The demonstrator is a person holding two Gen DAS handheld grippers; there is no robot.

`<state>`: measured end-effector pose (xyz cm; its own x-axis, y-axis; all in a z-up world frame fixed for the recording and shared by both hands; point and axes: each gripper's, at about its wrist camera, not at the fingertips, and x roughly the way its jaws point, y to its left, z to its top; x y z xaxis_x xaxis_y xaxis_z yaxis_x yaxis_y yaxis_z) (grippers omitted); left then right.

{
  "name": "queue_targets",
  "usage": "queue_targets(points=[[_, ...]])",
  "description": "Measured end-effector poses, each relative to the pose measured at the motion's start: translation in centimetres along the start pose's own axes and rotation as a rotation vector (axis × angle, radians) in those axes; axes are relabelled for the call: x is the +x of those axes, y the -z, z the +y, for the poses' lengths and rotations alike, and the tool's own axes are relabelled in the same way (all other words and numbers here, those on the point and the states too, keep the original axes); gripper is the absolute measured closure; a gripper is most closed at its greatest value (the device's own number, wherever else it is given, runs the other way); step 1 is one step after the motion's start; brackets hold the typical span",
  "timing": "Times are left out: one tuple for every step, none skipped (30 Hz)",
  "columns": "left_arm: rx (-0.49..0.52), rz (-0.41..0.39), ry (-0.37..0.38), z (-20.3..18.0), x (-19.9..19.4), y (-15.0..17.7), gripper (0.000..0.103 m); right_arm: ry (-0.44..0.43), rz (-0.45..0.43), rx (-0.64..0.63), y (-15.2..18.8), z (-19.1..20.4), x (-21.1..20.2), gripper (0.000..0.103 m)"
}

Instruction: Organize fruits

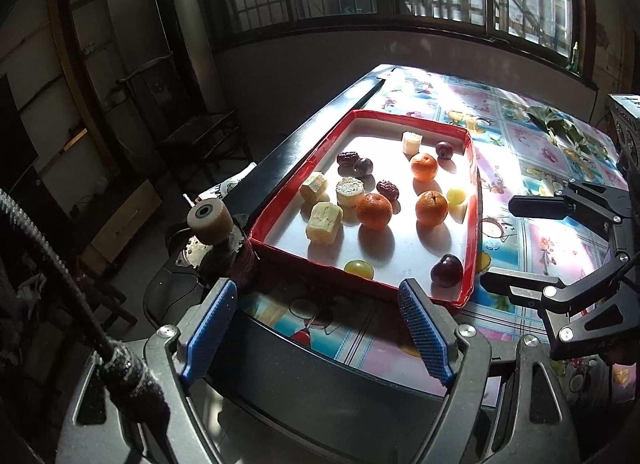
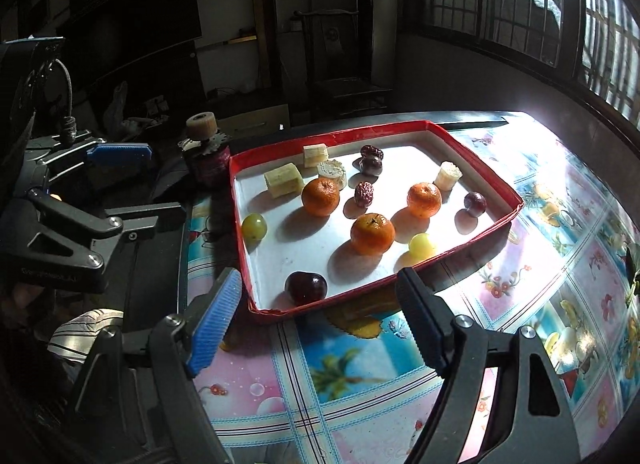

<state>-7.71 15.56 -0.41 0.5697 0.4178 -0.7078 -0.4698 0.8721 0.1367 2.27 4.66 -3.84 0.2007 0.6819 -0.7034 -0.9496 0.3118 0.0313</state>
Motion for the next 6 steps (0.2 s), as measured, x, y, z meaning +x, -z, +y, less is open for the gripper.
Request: queue_targets(points=[[-0.003,-0.012,-0.007,0.05,-0.12,-0.05,0.02,-0.001,0.0,0.003,0.04,-0.05,0.0,0.023],[-0.005,-0.02,-0.009,0.13,-0.27,-0.08,0.02,-0.004,-0.002,0.005,0.08,-0.1,-0.04,0.023],[-0.009,-0.025,-0.005,0.17,-0.43,-0.13,0.02,-0.004,-0.004,0.009,0.17,-0.12,-0.1,0.023],[-0.009,-0.027,-0.001,0.17,-0.56,-0.16,0.02,-0.004,-0.004,0.012,0.22,-0.17,-0.13,0.023],[-0.006,-0.026,0.003,0.13,-0.6,-0.21,0.02,-0.005,-0.005,0.015,0.3,-0.17,-0.18,0.023],[-0.006,-0.021,0.003,0.11,-0.6,-0.23,0.02,-0.005,-0.003,0.016,0.41,-0.17,-0.23,0.023]])
